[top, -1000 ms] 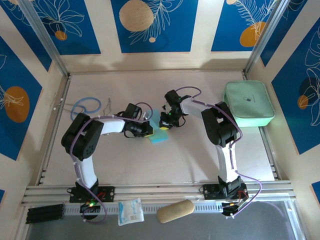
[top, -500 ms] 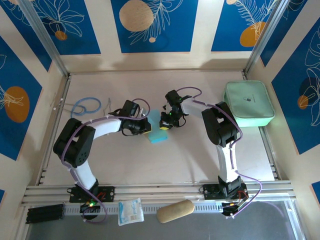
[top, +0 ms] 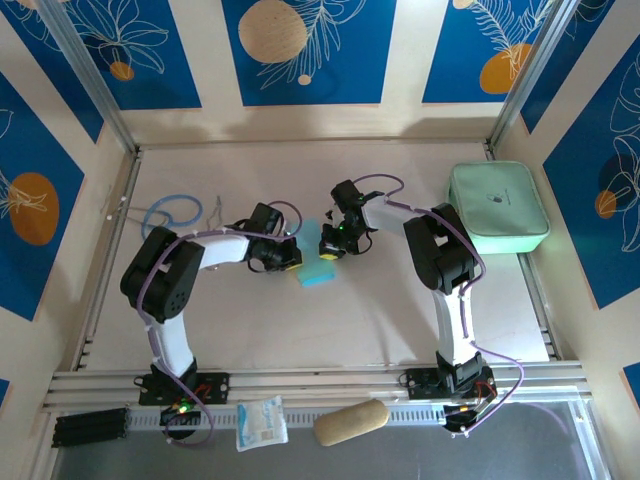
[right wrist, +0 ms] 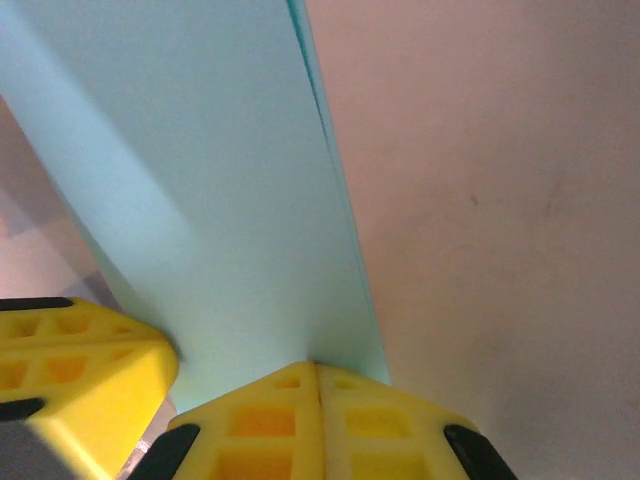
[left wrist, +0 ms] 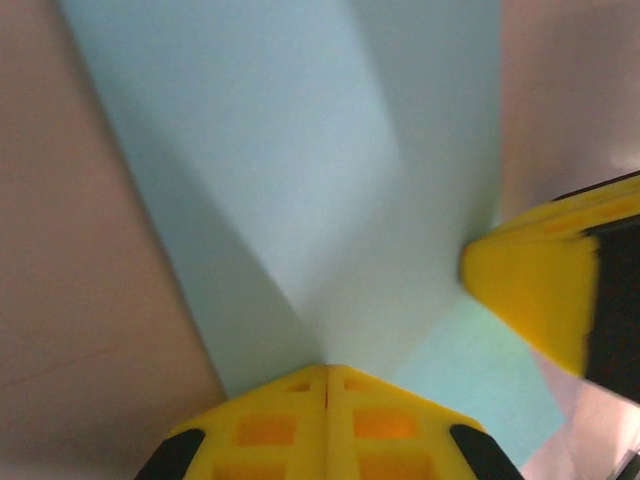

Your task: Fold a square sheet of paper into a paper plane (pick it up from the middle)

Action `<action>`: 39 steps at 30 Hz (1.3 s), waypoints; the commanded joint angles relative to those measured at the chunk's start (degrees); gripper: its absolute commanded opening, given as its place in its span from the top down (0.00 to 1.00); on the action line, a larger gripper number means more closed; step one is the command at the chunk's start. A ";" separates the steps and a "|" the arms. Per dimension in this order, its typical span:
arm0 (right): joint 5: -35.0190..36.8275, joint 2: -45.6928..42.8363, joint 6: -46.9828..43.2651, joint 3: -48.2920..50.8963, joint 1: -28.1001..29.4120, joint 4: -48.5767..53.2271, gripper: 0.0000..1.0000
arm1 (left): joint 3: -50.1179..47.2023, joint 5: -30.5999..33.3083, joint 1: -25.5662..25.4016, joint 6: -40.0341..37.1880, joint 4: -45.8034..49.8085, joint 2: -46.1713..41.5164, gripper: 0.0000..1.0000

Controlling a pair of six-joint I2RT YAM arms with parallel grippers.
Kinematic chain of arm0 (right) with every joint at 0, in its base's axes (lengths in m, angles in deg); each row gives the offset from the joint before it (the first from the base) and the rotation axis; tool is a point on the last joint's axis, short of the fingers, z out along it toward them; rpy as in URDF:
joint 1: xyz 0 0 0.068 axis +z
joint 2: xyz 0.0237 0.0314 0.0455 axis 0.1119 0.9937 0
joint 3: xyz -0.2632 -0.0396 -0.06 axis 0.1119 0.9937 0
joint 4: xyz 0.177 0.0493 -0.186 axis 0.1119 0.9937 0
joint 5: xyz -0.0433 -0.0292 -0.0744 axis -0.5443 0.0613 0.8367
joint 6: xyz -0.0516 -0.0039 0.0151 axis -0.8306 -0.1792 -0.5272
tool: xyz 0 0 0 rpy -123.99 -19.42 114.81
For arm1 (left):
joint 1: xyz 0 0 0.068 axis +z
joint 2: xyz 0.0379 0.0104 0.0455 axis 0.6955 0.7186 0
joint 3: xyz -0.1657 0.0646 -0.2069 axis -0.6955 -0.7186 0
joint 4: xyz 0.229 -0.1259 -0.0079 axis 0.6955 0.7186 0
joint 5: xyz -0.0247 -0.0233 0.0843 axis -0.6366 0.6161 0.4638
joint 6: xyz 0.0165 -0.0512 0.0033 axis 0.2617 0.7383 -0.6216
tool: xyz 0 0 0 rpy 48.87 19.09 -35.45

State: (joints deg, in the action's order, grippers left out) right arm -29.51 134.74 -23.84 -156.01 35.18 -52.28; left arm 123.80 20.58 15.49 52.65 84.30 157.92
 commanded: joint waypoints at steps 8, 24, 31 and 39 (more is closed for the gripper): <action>14.84 7.90 0.47 6.01 -1.73 6.66 0.94 | -4.13 -1.19 2.22 -8.38 5.19 -5.84 0.94; 14.88 7.86 0.60 6.02 -1.95 7.00 0.94 | -2.99 -6.62 -3.50 1.24 -5.03 -1.70 0.96; 14.97 8.12 1.04 5.81 -2.12 7.20 0.94 | -6.73 -4.78 -4.69 -0.81 -1.56 -1.83 0.97; 15.26 8.43 1.12 5.27 -2.21 7.63 0.93 | -11.83 -3.24 -5.55 -2.26 0.54 -3.21 0.98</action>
State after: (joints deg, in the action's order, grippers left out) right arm -30.80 134.85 -23.62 -155.67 34.63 -52.74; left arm 115.80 15.57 11.31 52.56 76.94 154.77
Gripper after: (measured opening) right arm 0.068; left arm 0.052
